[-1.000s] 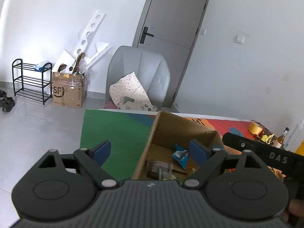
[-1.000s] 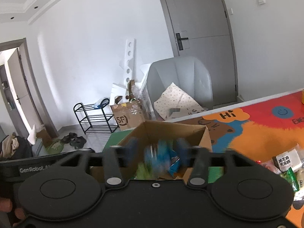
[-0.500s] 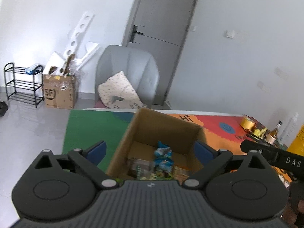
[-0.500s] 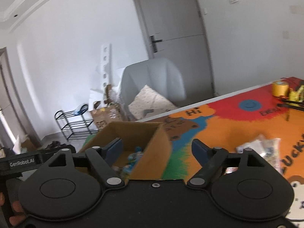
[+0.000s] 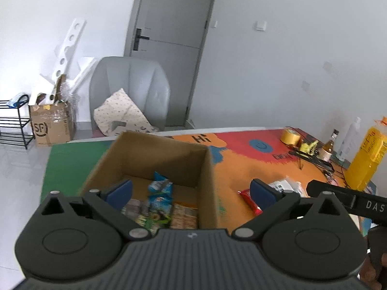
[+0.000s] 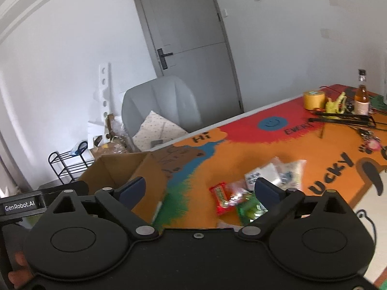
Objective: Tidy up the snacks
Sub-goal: 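Move both grippers back over the remaining snacks on the table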
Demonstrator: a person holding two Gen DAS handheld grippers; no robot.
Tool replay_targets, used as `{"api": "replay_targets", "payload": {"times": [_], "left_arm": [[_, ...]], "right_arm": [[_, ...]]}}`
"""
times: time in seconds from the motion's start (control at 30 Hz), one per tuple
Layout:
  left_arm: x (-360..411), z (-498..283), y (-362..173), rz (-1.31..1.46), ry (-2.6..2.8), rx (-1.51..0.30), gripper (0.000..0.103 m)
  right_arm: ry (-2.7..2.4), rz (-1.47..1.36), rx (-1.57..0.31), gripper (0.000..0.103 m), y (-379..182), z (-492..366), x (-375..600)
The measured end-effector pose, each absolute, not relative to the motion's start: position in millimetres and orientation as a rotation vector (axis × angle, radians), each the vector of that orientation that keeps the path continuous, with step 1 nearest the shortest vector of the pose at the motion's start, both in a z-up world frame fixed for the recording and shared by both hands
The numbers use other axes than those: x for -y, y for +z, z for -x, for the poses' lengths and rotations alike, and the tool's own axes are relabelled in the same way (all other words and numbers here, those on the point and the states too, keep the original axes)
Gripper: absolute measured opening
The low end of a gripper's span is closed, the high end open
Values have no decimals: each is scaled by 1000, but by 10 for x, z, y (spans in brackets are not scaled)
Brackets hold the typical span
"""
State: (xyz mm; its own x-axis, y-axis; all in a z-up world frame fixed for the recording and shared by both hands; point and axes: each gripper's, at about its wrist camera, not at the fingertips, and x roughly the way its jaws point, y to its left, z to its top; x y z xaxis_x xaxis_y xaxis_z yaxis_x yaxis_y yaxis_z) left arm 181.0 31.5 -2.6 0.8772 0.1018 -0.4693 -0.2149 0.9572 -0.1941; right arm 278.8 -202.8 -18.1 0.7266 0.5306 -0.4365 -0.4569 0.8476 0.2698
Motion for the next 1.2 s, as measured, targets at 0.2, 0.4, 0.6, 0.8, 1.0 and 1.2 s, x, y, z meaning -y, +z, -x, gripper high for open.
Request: {"api": "replay_targets", "payload": {"times": [0.2, 0.4, 0.6, 0.8, 1.0, 1.2], "left_arm": [[-66, -1892, -66, 210, 114, -496, 103], [158, -1970, -91, 181, 51, -516, 103], [330, -2075, -159, 168, 20, -547, 103], [461, -2201, -215, 140, 16, -565, 102], [653, -2337, -292, 115, -12, -591, 99], [832, -2507, -409, 102, -31, -630, 95]], "right_arm": [[523, -161, -535, 103, -246, -2776, 2266], [483, -172, -552, 103, -336, -2788, 2472], [446, -185, -566, 103, -417, -2829, 2667], [427, -194, -575, 102, -519, -2881, 2822], [424, -227, -603, 89, -658, -2985, 2966], [423, -264, -636, 73, -805, -3100, 3076]]}}
